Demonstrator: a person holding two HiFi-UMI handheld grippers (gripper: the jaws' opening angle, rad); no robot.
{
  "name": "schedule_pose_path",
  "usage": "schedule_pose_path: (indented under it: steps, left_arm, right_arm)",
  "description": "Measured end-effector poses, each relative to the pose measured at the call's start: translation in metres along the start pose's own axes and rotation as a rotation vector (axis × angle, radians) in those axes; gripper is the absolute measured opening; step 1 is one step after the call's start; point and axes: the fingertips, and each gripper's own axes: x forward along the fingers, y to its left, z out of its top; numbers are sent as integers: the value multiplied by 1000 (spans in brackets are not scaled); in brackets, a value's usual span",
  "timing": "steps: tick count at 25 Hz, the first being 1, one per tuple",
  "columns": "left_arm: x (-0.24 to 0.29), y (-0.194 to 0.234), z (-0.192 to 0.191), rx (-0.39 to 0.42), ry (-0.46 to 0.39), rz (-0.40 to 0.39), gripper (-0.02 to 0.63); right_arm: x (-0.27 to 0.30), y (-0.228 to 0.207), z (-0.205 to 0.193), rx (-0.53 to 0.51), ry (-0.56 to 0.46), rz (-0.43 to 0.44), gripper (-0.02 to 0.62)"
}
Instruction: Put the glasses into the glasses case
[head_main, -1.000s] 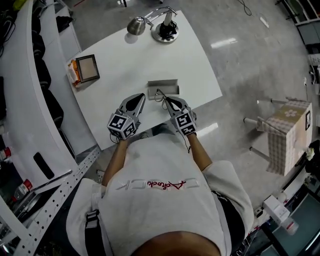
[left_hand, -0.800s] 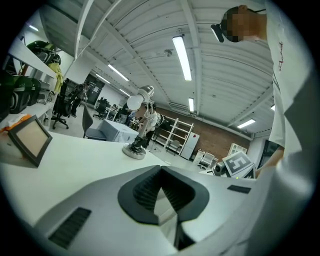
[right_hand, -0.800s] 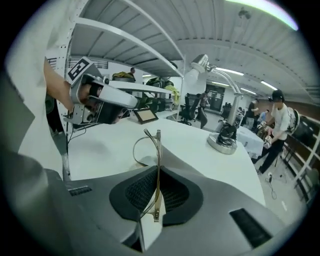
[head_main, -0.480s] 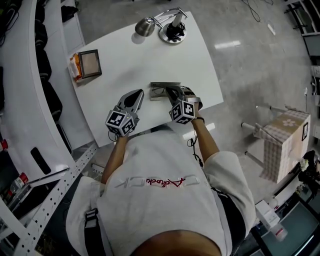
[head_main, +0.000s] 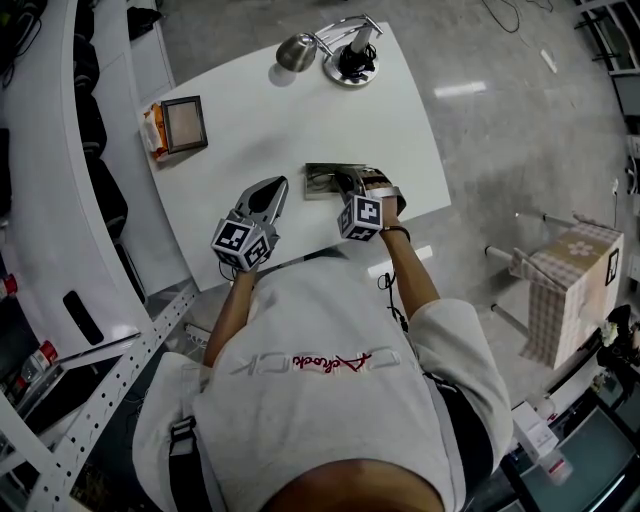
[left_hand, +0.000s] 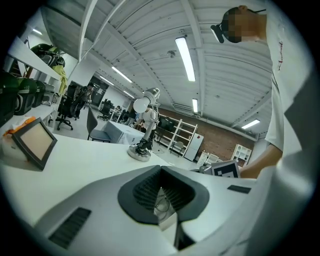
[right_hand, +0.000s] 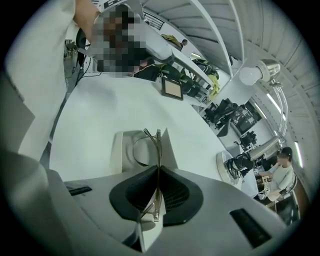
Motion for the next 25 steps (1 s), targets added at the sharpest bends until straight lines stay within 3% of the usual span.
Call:
schedule_pose_path:
  steps: [12,18,25]
  left_arm:
    - [-1,-2,-1,-1,0,-1,26]
    - [-2,-1,0,-1,-5,-3,25]
    - [1,-6,4,8,-11,-28,26]
  right_arm:
    - [10,21,-8,-48,47,50,14]
    - [9,19,-6,-12,33,56,21]
    - [4,12,0,14,31,36,92]
